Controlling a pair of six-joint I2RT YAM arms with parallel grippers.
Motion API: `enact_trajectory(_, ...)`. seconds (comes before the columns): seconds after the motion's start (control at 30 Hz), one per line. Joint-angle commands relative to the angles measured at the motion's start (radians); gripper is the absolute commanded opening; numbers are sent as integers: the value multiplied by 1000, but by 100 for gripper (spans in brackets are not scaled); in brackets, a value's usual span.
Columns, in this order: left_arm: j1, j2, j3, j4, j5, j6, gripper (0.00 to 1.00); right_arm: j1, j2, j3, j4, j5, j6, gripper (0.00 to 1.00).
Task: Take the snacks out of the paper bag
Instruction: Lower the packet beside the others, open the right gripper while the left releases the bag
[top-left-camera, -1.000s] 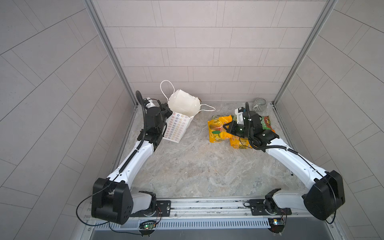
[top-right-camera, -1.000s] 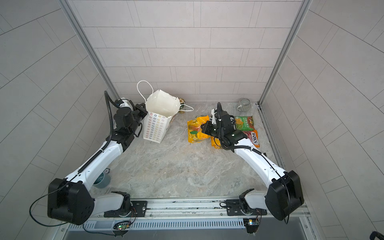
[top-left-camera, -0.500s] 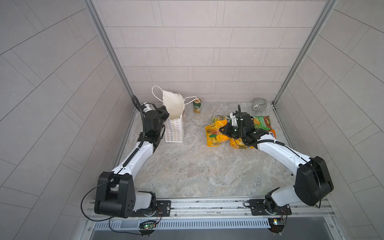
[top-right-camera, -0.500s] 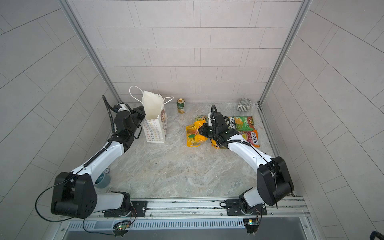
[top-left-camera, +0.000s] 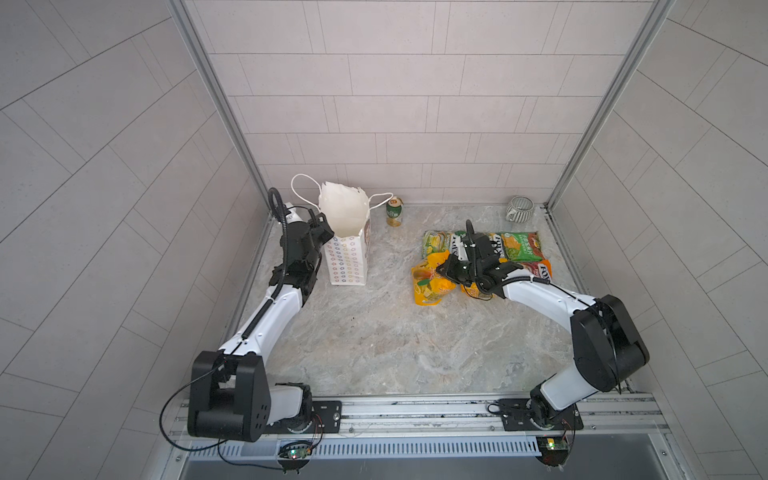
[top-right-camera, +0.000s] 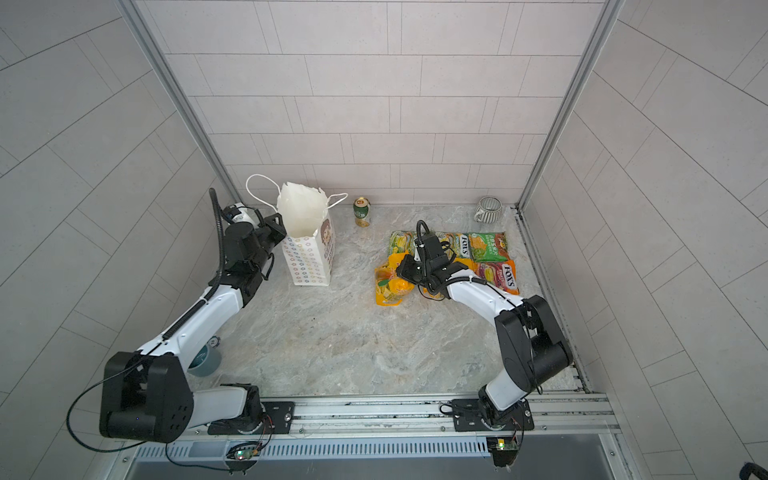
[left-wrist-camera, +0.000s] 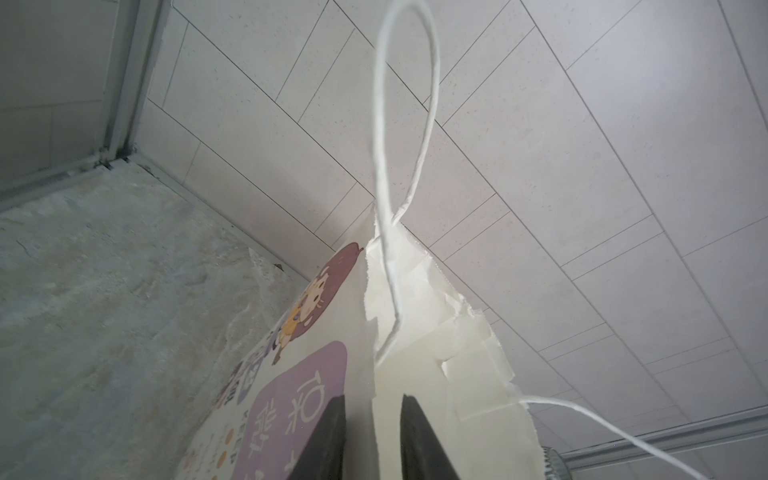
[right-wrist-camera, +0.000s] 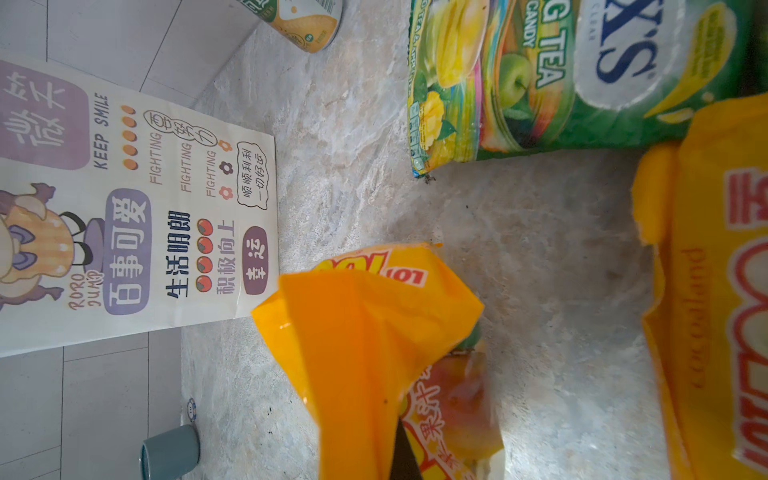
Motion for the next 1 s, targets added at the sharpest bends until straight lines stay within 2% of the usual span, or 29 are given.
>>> enact_trajectory(0.0,5,-30,1,-10,-1,97,37,5,20,11,83,-9,9,11)
enact_trajectory(0.07,7,-31,13,-42,-14,129,39,5,32,10,82,-2,-2,12)
enact_trajectory(0.17,19,-32,15,-56,-12,165,47,5,56,20,65,7,-31,19)
enact_trajectory(0.27,26,-44,30,-67,31,226,62,5,83,27,56,16,-55,22)
enact_trajectory(0.3,26,-51,45,-90,39,250,73,5,93,31,48,20,-63,23)
enact_trajectory(0.33,25,-58,62,-120,29,254,80,5,101,35,39,22,-73,23)
enact_trajectory(0.4,25,-79,87,-149,18,274,86,4,122,49,11,21,-101,25)
enact_trajectory(0.6,27,-149,150,-234,-13,331,92,5,173,76,-23,6,-119,26)
enact_trajectory(0.77,26,-252,108,-218,-74,340,93,5,182,101,-67,15,-154,30)
enact_trajectory(0.97,27,-359,-95,-36,-352,330,98,5,176,122,-134,61,-206,31)
